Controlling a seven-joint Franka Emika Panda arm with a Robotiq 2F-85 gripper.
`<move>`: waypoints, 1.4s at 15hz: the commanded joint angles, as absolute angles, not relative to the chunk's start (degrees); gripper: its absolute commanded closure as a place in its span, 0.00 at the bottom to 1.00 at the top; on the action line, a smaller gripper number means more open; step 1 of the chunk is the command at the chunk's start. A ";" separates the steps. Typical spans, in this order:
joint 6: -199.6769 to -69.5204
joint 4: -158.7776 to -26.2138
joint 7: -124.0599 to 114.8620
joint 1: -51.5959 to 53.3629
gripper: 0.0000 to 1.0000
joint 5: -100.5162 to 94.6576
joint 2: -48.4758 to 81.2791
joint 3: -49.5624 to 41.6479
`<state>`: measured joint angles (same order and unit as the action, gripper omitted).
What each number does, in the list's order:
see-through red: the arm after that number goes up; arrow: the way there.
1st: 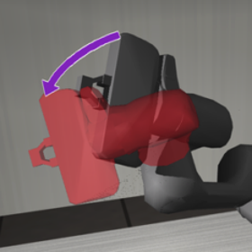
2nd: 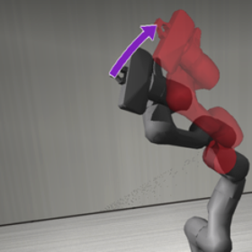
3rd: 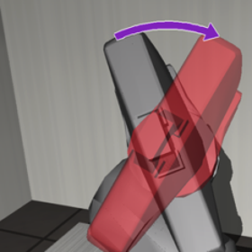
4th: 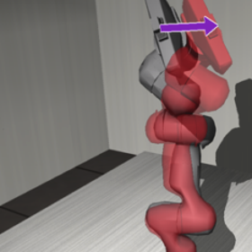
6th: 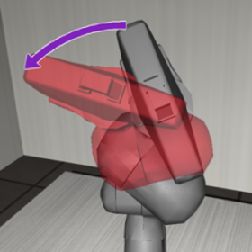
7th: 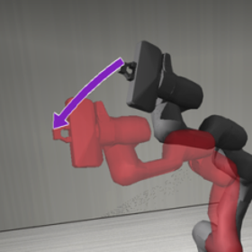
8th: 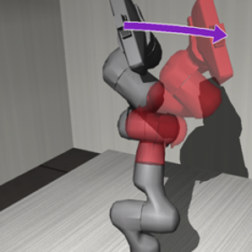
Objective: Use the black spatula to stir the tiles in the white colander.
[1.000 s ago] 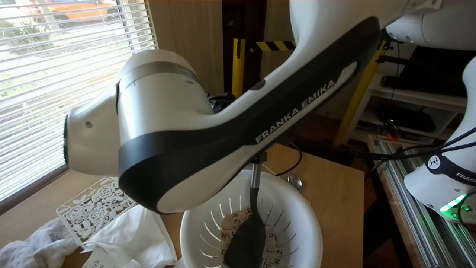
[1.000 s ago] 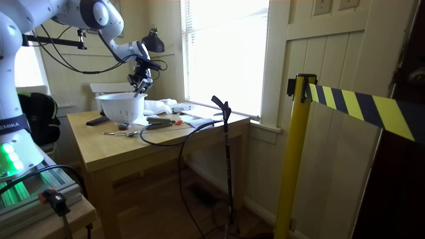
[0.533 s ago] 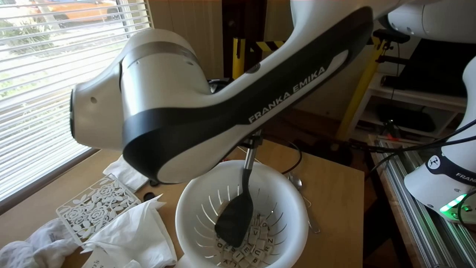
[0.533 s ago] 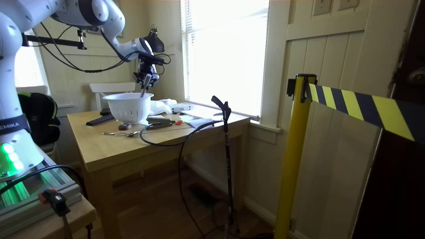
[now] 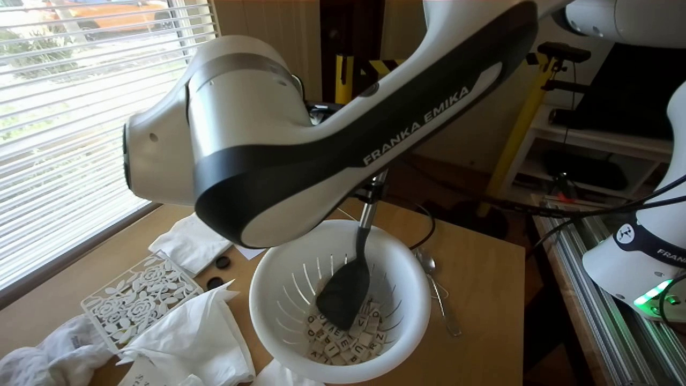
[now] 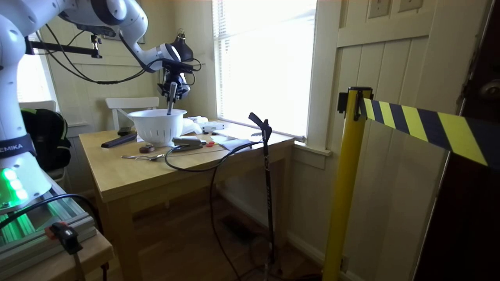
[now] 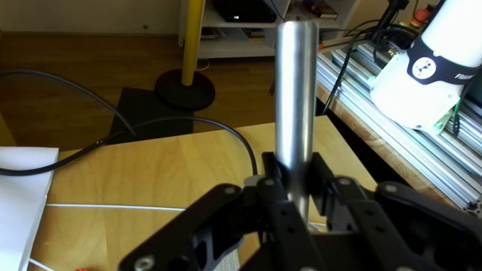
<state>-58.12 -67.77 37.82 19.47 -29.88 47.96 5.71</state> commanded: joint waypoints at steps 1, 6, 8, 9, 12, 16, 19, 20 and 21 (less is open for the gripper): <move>-53.43 -71.86 37.39 17.46 0.94 -28.17 45.04 8.44; -49.12 -70.58 40.75 15.46 0.94 -23.76 47.11 12.68; -50.28 -69.66 41.41 15.14 0.94 -22.74 48.35 13.79; -50.68 -69.27 41.80 15.15 0.94 -22.58 48.94 14.15; -53.52 -68.76 41.41 15.05 0.94 -21.63 50.39 14.64; -59.85 -68.77 38.90 15.05 0.94 -20.43 51.61 13.96; -62.01 -70.20 37.43 15.23 0.94 -22.03 50.70 12.81; -61.64 -71.03 37.06 15.15 0.94 -22.27 49.91 12.60; -61.62 -71.66 36.36 15.06 0.94 -22.34 49.32 12.45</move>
<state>-60.07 -69.84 39.25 15.43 -22.34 50.48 13.21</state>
